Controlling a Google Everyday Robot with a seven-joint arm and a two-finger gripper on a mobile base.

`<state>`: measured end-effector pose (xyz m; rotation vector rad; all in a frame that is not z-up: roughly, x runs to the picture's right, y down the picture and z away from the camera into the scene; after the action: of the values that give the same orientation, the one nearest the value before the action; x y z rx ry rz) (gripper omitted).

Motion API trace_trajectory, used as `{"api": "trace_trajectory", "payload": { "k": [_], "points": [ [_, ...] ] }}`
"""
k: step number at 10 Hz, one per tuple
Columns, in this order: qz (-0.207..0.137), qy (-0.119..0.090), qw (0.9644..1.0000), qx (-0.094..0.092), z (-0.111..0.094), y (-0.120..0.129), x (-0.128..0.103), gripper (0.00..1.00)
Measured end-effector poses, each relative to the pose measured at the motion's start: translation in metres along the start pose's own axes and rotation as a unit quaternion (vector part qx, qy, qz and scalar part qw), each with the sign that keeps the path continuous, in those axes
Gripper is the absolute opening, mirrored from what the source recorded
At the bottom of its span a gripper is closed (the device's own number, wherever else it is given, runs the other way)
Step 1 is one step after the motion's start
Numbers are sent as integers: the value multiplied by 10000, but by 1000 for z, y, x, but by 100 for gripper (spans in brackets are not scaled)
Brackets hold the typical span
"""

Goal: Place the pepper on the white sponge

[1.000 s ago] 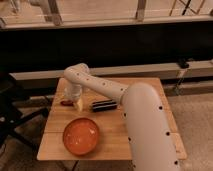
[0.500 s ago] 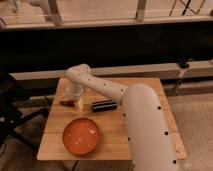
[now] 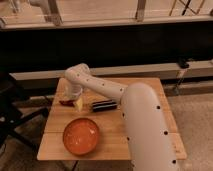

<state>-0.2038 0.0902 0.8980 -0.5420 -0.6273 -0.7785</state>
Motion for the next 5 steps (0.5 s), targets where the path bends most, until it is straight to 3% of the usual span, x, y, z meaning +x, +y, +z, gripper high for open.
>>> {"api": "trace_trajectory", "payload": {
  "k": [5],
  "points": [
    [290, 385, 9988, -75, 0, -5, 4, 80]
  ]
}}
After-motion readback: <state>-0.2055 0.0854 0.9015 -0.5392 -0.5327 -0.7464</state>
